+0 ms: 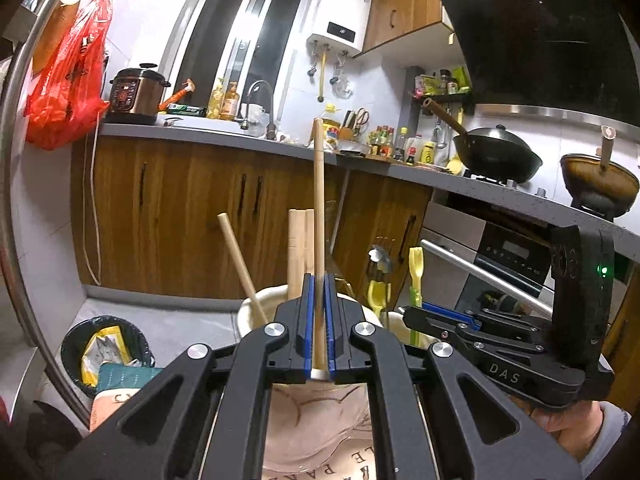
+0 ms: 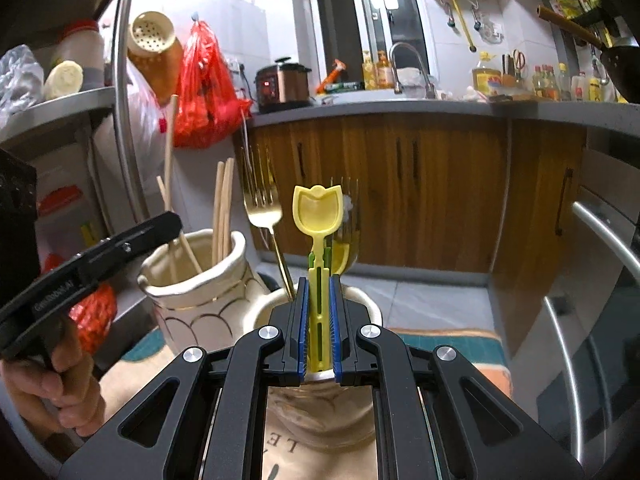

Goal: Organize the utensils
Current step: 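Carry the chopstick with the left tool while the right tool carries the yellow utensil to the holder, then drop the chopstick in the larger pot with left tool while right drops yellow utensil in smaller pot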

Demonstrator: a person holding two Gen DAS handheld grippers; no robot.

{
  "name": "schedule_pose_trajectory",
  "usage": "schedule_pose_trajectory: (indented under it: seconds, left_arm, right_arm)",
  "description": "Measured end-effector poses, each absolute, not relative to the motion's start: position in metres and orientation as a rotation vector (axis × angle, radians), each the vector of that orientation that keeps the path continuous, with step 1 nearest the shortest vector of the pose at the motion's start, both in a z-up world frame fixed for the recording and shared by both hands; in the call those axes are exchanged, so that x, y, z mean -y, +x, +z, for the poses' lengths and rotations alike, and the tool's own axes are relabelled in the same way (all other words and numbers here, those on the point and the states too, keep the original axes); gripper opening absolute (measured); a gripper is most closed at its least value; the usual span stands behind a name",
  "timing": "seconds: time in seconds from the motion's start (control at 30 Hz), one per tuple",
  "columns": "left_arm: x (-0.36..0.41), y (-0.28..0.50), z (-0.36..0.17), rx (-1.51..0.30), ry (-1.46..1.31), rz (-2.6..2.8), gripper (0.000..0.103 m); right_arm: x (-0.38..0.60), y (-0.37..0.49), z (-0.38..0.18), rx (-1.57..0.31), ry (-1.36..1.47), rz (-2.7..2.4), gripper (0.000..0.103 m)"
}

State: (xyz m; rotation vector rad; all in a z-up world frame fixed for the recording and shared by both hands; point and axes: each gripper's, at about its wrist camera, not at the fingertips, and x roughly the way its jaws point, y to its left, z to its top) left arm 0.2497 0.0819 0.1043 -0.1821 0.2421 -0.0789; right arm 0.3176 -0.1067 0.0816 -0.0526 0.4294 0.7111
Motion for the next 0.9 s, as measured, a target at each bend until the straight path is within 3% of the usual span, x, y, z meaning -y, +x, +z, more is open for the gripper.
schedule_pose_trajectory:
  seconds: [0.63, 0.67, 0.77, 0.9]
  left_arm:
    - [-0.086, 0.256, 0.106, -0.306, -0.187, -0.032, 0.007]
    - [-0.086, 0.255, 0.107, -0.305, -0.185, -0.034, 0.009]
    - [-0.084, 0.249, 0.111, -0.275, -0.173, -0.028, 0.047]
    - [-0.081, 0.239, 0.116, -0.253, -0.156, -0.037, 0.056]
  right_arm:
    - [0.096, 0.319, 0.082, -0.492, -0.076, 0.707, 0.013]
    - [0.097, 0.319, 0.082, -0.491, -0.076, 0.706, 0.015]
    - [0.099, 0.317, 0.085, -0.484, -0.074, 0.707, 0.02]
    - [0.106, 0.31, 0.089, -0.458, -0.077, 0.704, 0.029]
